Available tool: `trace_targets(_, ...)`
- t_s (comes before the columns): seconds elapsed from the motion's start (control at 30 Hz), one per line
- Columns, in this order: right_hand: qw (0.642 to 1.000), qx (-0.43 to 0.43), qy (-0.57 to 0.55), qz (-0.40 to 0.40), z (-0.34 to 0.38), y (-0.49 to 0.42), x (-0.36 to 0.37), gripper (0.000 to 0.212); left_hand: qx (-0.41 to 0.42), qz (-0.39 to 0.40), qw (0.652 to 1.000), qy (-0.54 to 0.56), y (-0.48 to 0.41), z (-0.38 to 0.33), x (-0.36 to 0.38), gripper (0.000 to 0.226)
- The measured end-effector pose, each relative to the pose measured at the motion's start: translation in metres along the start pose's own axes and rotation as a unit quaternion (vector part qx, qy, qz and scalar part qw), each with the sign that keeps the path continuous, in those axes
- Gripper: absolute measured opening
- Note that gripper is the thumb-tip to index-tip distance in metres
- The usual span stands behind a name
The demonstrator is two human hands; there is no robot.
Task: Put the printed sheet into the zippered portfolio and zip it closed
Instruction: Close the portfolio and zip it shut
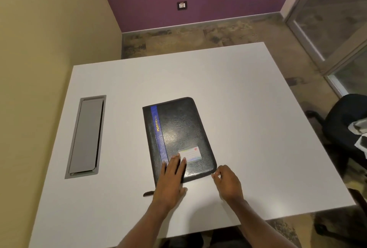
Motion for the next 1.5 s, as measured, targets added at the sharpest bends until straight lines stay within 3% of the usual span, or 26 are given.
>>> trace_targets(0.17,1.000,-0.023,0.019,0.007,0.006,-0.006,0.000,0.019,0.048,0.101,0.993,-0.034,-0.051,-0.041,0.009,0.112)
trace_targets(0.37,0.999,-0.029,-0.023,0.002,0.003,-0.003,0.011,0.016,0.120,0.163,0.973,-0.115,-0.091,-0.063,0.022,0.108)
trace_targets(0.5,0.999,-0.009,-0.029,-0.021,0.003,-0.001,0.012,0.016,0.133,0.175,0.966,-0.137,-0.103,-0.066,0.029,0.089)
trace_targets(0.6,0.999,-0.005,0.000,-0.052,0.002,-0.001,0.011,0.017,0.126,0.183,0.965,-0.142,-0.103,-0.069,0.030,0.087)
trace_targets(0.7,0.995,-0.027,0.056,-0.081,0.004,-0.004,0.005,0.026,0.116,0.187,0.965,-0.142,-0.104,-0.073,0.032,0.071)
trace_targets(0.97,0.985,-0.040,0.152,-0.077,0.018,-0.007,-0.020,0.040,0.124,0.195,0.967,-0.107,-0.109,-0.076,0.015,0.085)
trace_targets(1.23,0.979,-0.139,0.114,-0.093,0.011,-0.011,-0.014,0.023,0.112,0.223,0.964,-0.097,-0.121,-0.075,0.010,0.091)
trace_targets(1.37,0.996,-0.078,0.034,-0.011,-0.001,-0.034,-0.004,0.015,0.107,0.229,0.964,-0.086,-0.125,-0.074,0.016,0.090)
trace_targets(1.43,0.997,-0.061,0.048,-0.026,-0.004,-0.042,-0.002,0.014,0.116,0.230,0.962,-0.090,-0.125,-0.072,0.018,0.088)
trace_targets(1.5,0.996,-0.050,0.070,-0.019,0.004,-0.040,-0.004,0.026,0.121,0.223,0.964,-0.083,-0.124,-0.071,0.017,0.086)
Point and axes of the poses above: each hand's wrist, its own y-axis away from the middle knuckle, its own x-axis out of the palm, z = x × y, the point moved 4 cm from there along -y, towards the middle knuckle, and after that the axes turned 13 degrees about y, right-handed, at the moved point
